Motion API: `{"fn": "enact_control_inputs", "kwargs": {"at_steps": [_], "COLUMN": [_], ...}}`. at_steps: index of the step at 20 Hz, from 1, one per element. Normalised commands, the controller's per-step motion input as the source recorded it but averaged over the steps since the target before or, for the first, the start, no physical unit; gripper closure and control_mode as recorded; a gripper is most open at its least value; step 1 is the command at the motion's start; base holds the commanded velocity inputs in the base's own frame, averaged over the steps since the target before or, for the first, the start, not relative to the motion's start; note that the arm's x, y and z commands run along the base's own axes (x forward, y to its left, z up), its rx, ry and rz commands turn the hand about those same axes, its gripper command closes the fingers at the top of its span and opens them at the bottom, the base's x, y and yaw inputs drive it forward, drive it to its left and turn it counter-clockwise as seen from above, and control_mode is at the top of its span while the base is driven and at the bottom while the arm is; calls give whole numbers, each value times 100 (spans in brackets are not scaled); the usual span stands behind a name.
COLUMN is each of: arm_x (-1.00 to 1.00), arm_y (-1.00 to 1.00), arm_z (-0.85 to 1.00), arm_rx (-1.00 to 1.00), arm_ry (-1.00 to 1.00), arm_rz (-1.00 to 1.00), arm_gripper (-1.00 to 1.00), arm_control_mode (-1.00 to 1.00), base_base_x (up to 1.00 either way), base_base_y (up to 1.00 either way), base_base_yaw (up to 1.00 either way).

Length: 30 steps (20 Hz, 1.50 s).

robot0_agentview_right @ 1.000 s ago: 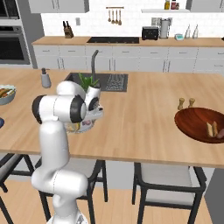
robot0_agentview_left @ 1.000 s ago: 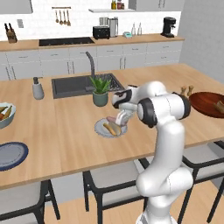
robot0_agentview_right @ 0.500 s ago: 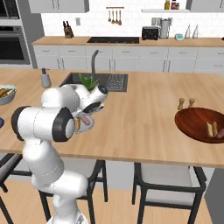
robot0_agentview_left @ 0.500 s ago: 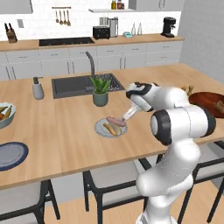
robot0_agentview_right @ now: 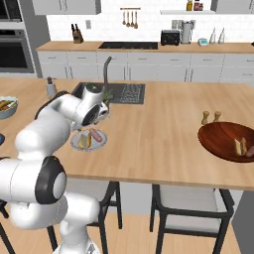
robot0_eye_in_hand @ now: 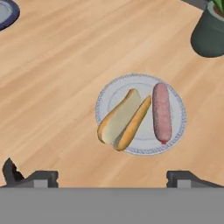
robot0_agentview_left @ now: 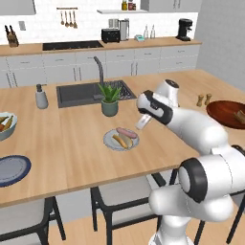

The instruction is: Place one bun and one sausage from the bowl on each plate.

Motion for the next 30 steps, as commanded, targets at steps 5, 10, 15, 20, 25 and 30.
{"fn": "enact_control_inputs", "kwargs": {"at_steps": [5, 10, 15, 20, 25, 30], "arm_x": [-6, 0, 0, 0, 0, 0], "arm_y": [-13, -30, -7, 0, 0, 0], "arm_z": [25, -6, 0, 0, 0, 0], "arm_rx": [-38, 0, 0, 0, 0, 0], "arm_ry": [5, 0, 0, 0, 0, 0], "arm_rz": [2, 0, 0, 0, 0, 0], "arm_gripper": [-100, -100, -100, -100, -100, -100], "arm_control_mode": [-100, -100, 100, 100, 100, 100], "base_base_x": [0, 0, 0, 16, 23, 33], "base_base_y": [0, 0, -71, -100, -100, -100], "base_base_yaw": [0, 0, 0, -1, -1, -5]}}
